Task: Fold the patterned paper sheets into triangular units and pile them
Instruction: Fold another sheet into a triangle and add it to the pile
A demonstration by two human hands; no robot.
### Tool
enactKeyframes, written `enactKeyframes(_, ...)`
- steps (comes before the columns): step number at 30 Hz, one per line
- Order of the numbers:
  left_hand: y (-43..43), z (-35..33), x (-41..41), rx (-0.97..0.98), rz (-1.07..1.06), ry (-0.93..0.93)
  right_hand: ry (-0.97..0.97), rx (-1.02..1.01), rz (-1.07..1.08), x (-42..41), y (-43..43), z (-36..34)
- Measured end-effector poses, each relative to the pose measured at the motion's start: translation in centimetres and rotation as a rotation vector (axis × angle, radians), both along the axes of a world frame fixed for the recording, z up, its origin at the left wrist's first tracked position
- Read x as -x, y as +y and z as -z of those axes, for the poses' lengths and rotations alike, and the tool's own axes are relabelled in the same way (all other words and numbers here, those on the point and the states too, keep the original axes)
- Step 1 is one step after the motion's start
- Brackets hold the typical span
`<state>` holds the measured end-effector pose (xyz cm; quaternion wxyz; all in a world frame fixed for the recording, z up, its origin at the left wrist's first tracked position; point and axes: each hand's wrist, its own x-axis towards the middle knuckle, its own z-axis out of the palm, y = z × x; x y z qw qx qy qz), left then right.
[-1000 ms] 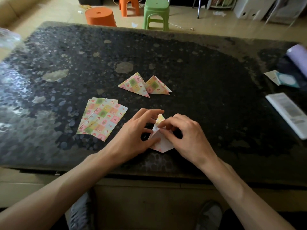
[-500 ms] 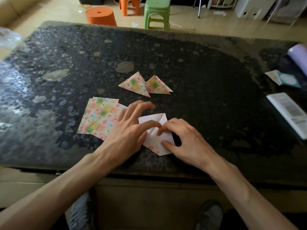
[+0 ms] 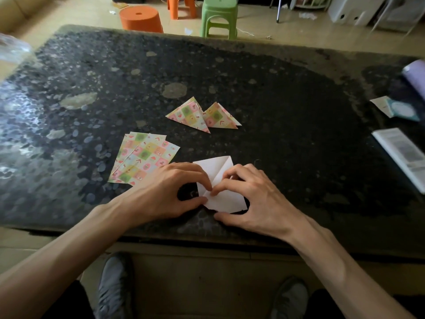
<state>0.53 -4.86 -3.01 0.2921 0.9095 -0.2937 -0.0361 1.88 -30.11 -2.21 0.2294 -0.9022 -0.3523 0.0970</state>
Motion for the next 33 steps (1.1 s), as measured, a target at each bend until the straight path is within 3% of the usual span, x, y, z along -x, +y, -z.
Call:
enactKeyframes(8, 0.1, -0.3, 0.4, 0.028, -0.037, -0.004, -0.070, -0.074, 0.091, 0.3, 0.4, 0.1)
enactKeyframes(20, -0.4, 0.9, 0.9, -0.121, 0.017, -0.264, 0.175, -0.199, 0.377, 0.3, 1.4, 0.6)
enactKeyframes(25, -0.4, 1.2, 1.1, -0.096, 0.015, -0.359, 0.164, -0.199, 0.292, 0.3, 0.7, -0.1)
enactKeyframes(28, -0.5, 1.1, 0.8, -0.008, -0.059, -0.283, 0.078, -0.100, 0.136, 0.2, 0.2, -0.2)
enactKeyframes(33, -0.7, 1.3, 0.8, 0.094, -0.102, -0.189, -0.097, -0.181, 0.136, 0.5, 0.5, 0.8)
